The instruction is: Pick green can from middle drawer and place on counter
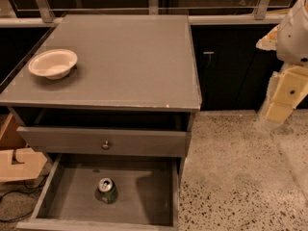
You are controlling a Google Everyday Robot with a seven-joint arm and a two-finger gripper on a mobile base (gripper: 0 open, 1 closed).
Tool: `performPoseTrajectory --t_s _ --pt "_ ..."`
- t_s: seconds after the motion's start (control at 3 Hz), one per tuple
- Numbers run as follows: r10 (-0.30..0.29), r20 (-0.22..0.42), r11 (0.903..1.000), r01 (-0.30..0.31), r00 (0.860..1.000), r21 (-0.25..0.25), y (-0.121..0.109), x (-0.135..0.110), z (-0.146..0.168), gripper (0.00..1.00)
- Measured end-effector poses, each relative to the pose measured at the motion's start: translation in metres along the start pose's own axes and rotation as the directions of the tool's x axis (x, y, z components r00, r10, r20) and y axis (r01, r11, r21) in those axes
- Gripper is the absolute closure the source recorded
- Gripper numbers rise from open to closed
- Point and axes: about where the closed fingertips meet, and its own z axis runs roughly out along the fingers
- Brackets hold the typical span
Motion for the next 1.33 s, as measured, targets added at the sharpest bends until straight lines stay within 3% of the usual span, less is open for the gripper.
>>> performPoseTrajectory --t_s 0.33,0.67,1.0,1.33 --pt "0.0 0.0 1.0 0.0 1.0 0.0 0.0 0.0 0.0 0.0" --pt "-0.009 0.062 0.9996 0.007 0.998 0.027 0.012 -0.007 0.019 0.0" --pt "-0.015 0.12 0.9992 0.01 0.993 0.039 0.042 -0.015 0.08 0.0" --pt "-0.016 0.121 0.9994 0.012 0.993 0.033 0.046 -0.016 0.083 0.0"
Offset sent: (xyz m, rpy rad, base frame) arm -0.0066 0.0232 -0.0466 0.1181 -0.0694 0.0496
